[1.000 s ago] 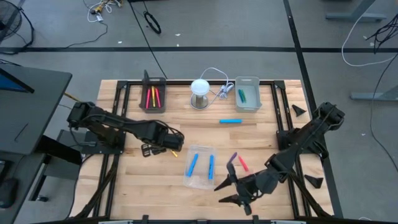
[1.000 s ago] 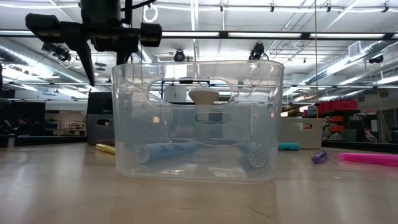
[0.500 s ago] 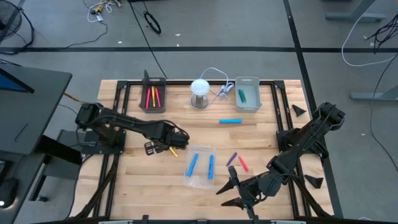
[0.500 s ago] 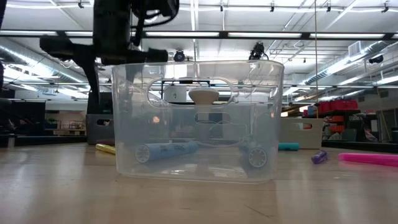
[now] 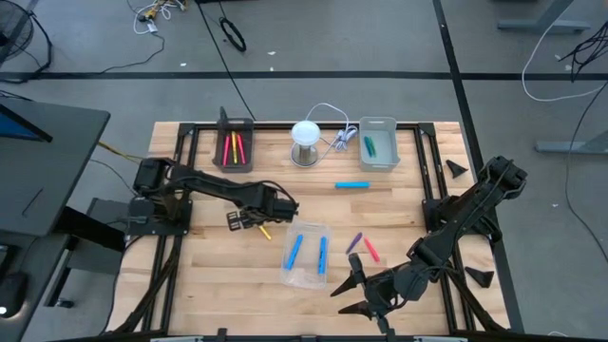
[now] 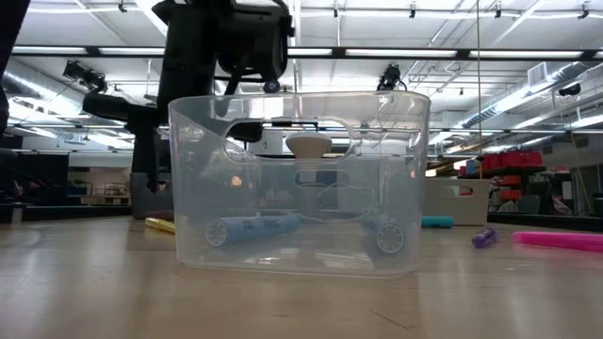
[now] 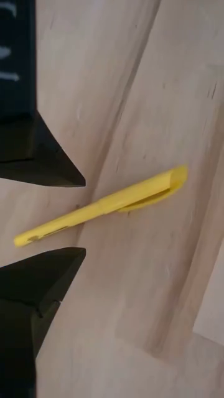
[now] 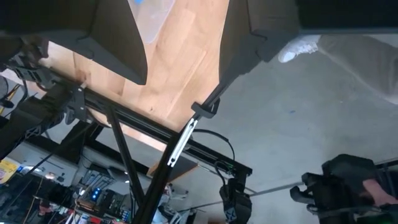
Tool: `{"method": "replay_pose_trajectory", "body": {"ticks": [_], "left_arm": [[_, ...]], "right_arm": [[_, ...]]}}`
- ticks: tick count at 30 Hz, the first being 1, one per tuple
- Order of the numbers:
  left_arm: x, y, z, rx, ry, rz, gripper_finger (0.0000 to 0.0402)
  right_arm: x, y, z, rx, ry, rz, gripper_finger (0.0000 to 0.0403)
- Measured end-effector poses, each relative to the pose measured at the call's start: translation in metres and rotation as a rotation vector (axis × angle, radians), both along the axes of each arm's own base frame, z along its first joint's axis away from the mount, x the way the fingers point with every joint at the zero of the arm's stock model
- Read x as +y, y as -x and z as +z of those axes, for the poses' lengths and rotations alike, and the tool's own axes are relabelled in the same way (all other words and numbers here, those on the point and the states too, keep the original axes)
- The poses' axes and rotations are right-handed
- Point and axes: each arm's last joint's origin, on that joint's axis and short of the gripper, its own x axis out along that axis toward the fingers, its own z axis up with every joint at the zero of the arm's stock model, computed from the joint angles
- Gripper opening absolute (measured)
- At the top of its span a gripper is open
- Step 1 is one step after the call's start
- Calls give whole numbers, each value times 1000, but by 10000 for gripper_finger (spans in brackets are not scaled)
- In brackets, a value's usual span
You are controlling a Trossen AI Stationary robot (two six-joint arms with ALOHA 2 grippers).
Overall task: Pick & Place Markers
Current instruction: Put the yellow marker into the black bin
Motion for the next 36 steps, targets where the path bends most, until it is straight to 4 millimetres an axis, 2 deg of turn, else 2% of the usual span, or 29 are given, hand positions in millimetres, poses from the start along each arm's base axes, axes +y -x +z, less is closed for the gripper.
{"method": "replay_pose_trajectory", "body": {"ticks": [16,36], "left_arm": [[-21,-11,-27,-5,-26,3,177],[-40,-10,-31,-36,-79,42,177]], "right_arm": [[-1,1,-5,47,5,-10,204],[-1,2,-5,57,1,-11,204]]}}
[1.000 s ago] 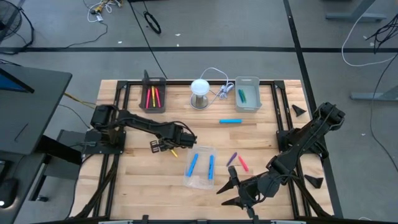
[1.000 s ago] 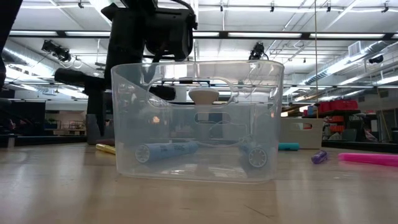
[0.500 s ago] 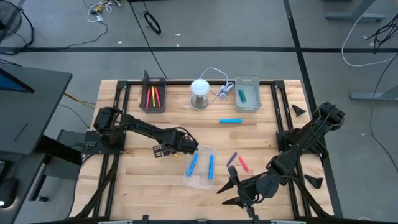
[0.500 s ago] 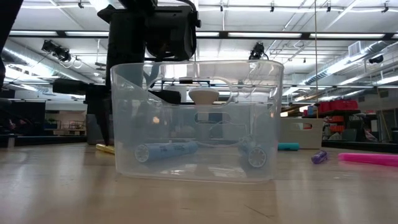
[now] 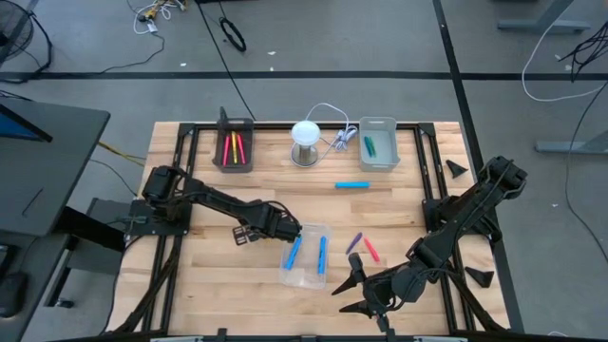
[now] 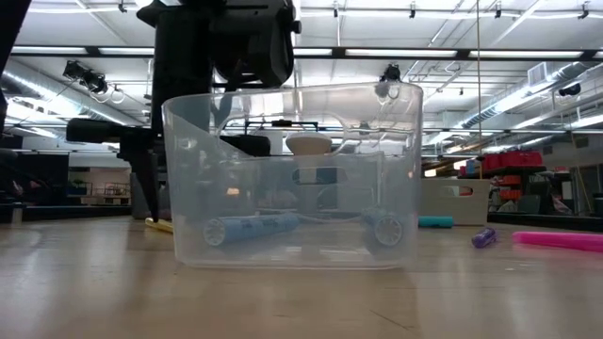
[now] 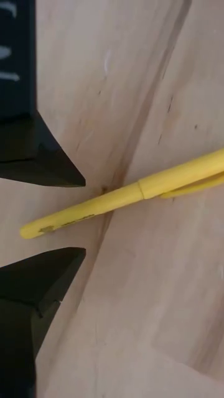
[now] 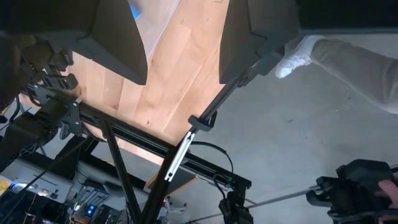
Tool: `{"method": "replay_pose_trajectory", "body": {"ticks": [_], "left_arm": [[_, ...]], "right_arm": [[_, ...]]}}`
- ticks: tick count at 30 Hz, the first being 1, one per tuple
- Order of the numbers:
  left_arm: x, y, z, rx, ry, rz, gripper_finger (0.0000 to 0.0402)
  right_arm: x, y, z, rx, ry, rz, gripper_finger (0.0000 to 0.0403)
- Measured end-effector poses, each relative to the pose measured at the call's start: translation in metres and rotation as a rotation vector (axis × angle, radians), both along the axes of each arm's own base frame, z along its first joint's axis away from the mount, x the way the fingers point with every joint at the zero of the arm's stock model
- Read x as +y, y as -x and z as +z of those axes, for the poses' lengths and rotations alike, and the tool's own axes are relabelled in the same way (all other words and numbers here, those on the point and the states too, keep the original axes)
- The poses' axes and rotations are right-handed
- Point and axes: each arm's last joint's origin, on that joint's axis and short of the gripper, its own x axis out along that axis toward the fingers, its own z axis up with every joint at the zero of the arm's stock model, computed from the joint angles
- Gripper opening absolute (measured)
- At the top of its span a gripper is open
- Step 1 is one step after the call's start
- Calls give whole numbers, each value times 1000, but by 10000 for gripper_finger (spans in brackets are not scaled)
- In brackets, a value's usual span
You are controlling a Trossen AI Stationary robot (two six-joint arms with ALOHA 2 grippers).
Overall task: Pick & Place Markers
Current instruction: Put the yellow marker into the black bin
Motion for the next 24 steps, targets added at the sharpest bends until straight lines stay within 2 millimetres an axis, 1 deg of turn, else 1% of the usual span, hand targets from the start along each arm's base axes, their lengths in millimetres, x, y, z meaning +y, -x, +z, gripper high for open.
{"method": "replay_pose_trajectory", "body": {"ticks": [4,8,13,17,24], "left_arm": [[-4,1,0,-4,-3,10,177],[-7,2,-1,-17,-42,19,177],[-7,0,-1,-40,-58,24,177],[-5,-1,-1,-57,-110,30,177],[-3,4,1,-38,-174,93,177]], "right_arm": [[0,0,0,1,-5,-2,204],[0,0,0,2,-7,-3,204],[0,0,0,2,-7,-3,204],[0,0,0,3,-7,-3,204],[0,0,-1,17,-3,-5,204]]}}
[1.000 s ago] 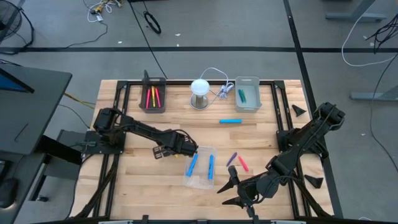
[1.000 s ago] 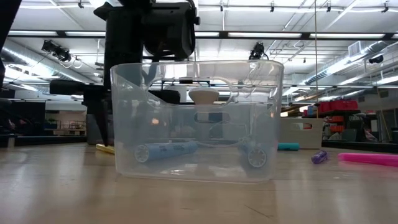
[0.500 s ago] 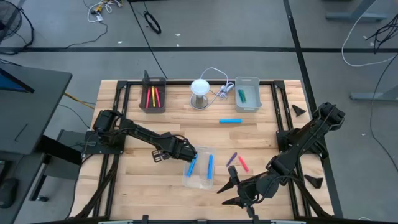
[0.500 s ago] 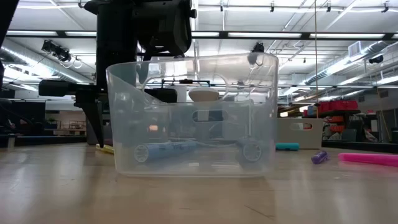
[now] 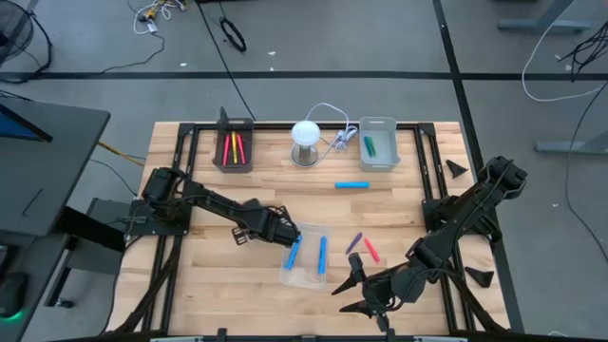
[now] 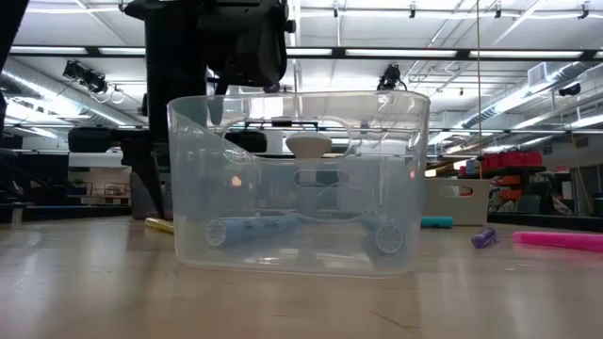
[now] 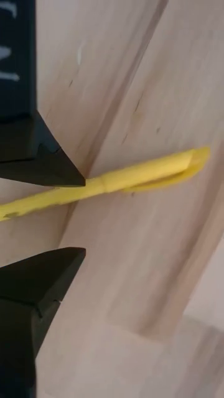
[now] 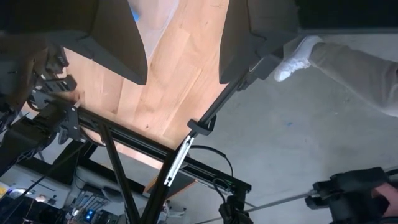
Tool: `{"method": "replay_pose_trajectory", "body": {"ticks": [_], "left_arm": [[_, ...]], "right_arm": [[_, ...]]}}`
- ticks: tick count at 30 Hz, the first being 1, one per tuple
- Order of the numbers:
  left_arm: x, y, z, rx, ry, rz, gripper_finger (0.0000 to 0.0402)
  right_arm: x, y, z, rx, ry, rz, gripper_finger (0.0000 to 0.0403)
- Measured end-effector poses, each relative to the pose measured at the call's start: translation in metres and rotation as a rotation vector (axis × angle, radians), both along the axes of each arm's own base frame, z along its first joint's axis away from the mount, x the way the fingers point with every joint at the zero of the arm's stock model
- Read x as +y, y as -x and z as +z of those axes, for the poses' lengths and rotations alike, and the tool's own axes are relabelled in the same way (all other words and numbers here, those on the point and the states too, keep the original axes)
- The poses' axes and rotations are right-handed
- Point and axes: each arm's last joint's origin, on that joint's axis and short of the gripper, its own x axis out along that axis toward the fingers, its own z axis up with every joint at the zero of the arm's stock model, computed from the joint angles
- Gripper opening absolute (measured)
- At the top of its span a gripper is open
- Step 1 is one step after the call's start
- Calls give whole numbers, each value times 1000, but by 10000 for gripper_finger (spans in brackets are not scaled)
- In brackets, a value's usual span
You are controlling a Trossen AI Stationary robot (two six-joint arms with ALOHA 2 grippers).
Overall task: Pick & Place Markers
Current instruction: Put the yellow marker into the black bin
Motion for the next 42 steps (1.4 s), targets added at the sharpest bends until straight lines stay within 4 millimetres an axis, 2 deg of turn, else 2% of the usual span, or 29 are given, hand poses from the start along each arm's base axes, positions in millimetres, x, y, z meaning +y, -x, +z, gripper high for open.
{"method": "replay_pose_trajectory", "body": {"ticks": [7,13,22,26,32,38,42], "left_arm": [[0,5,0,39,-10,40,177],[-2,3,-19,104,7,48,177],[-4,2,-24,107,-19,42,175],[-4,1,-24,106,-21,30,137],[-4,2,-25,121,-25,0,29],[-3,9,-19,194,-17,-70,27],[2,15,2,217,-17,-144,26]], "right_arm": [[0,0,-1,10,16,2,204],[-1,0,-2,14,23,1,204],[-3,1,-9,23,31,0,204],[-3,1,-9,19,27,0,204],[-2,1,-8,6,15,0,204],[-2,1,-8,7,16,-1,204],[-2,1,-8,7,17,0,204]]}}
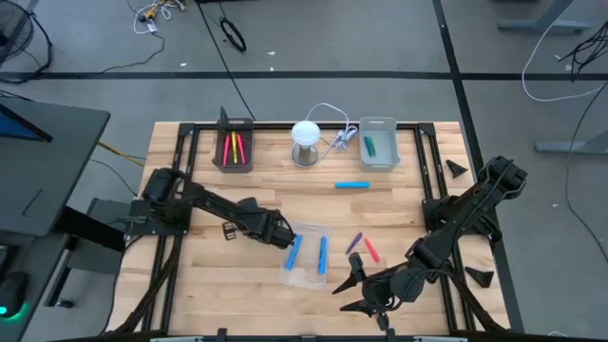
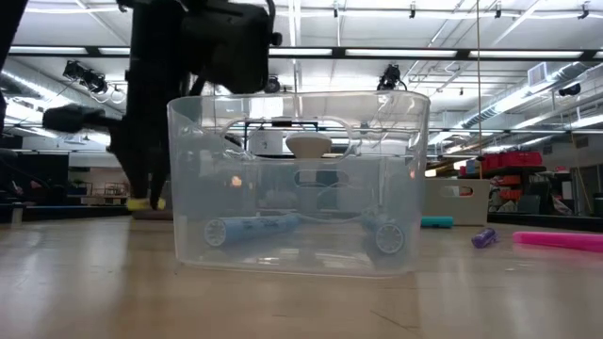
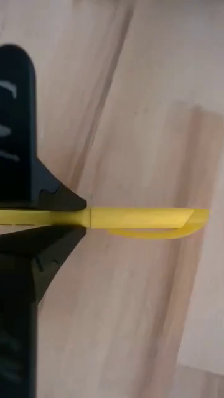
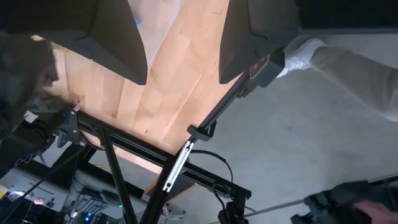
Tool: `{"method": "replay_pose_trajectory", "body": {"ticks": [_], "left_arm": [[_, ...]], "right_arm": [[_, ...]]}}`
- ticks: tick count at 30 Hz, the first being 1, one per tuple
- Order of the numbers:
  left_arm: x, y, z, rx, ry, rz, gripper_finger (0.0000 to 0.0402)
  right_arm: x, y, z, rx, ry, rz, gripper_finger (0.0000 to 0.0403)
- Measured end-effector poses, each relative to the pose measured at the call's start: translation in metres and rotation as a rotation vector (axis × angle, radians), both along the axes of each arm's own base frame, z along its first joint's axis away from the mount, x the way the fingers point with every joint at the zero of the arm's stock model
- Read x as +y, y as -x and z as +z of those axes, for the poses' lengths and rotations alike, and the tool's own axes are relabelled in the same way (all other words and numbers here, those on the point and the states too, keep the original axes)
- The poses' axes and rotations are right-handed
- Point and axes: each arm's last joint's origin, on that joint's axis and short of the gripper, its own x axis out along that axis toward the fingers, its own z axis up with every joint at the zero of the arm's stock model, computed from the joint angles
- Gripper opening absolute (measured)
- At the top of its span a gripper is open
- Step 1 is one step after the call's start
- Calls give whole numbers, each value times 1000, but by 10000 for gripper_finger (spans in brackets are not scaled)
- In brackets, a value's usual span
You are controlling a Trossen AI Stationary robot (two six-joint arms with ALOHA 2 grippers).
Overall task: Pick & Place Markers
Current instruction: Put the yellow marker into the black bin
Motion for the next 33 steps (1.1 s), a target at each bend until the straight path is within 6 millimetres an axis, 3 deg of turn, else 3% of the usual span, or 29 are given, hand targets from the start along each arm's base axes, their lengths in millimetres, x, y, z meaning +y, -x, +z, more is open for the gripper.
{"method": "replay_pose_trajectory", "body": {"ticks": [16,23,33], "left_arm": [[23,26,87,-165,67,-260,26],[31,38,99,-128,56,-269,26],[93,48,109,-20,77,-292,26]], "right_arm": [[0,0,1,-20,36,15,204],[0,-1,3,-51,45,24,204],[-1,-2,3,-54,58,25,204]]}}
